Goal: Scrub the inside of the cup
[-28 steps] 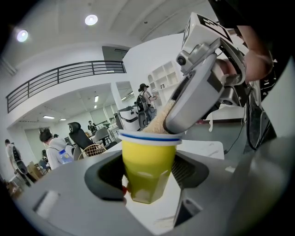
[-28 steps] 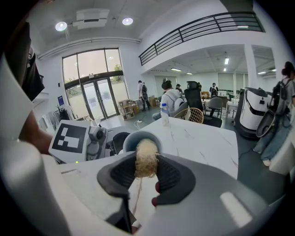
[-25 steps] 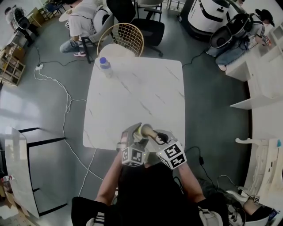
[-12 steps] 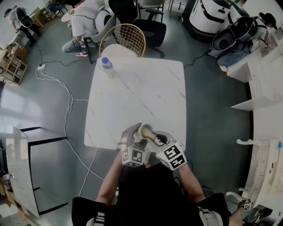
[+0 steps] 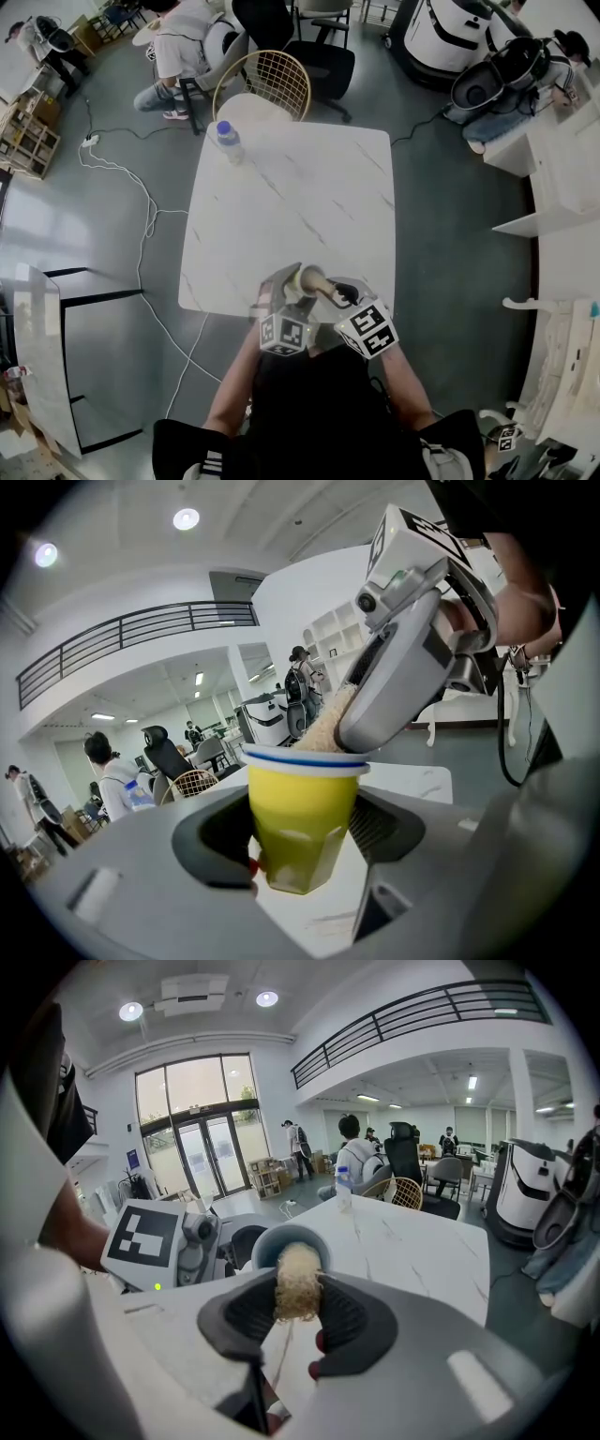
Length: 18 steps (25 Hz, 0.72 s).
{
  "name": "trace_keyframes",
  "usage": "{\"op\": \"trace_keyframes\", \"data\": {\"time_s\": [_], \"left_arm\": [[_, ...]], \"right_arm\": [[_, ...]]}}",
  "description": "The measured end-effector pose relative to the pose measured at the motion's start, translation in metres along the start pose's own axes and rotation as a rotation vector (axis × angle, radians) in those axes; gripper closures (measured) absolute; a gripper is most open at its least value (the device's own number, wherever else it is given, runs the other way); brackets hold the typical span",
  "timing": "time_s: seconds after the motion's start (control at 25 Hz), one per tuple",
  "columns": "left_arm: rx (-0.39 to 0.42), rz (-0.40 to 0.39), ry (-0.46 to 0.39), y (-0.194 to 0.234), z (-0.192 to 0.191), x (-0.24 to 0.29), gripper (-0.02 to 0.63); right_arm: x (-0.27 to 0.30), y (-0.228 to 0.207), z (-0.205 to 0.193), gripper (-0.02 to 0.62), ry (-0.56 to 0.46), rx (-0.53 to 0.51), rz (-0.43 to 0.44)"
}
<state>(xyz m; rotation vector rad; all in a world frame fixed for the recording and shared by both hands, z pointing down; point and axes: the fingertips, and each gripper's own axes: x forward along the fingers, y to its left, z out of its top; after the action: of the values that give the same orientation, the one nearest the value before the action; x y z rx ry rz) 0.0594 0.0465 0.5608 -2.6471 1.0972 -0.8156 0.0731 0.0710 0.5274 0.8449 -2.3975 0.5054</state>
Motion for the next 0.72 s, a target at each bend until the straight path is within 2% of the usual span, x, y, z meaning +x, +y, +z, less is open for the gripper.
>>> {"op": "trace_keyframes", "data": {"time_s": [0.48, 0.72], "left_arm": [[0.003, 0.022, 0.004, 0.007, 0.001, 0.001, 0.301], [0.006, 0.023, 0.013, 0.007, 0.000, 0.001, 0.301]], "right_arm": [[0.002, 0.010, 0.014, 0.488, -0.018, -0.045, 0.036], [0.002, 0.010, 0.008, 0.488, -0.002, -0.045, 0.054]]}}
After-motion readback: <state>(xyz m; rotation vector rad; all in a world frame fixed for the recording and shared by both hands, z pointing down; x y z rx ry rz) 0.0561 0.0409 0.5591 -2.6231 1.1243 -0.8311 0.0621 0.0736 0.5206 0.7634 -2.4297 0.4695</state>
